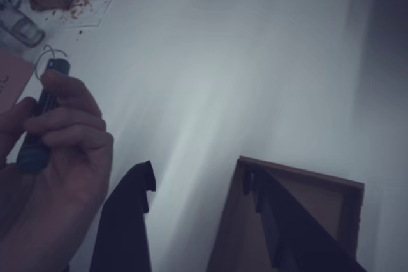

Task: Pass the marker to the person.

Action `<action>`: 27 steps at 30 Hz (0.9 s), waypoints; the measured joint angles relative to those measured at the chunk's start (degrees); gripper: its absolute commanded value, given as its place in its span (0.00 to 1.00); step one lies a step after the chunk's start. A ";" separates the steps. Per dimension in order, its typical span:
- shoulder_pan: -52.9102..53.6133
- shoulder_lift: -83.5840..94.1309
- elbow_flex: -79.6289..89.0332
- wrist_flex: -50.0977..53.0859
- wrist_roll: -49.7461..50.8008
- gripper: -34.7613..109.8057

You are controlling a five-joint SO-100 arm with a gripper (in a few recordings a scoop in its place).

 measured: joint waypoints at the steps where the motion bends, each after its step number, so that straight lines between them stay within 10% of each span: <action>1: 1.58 0.79 2.02 -0.53 0.00 0.44; 27: 5.80 3.16 10.20 -4.39 1.05 0.44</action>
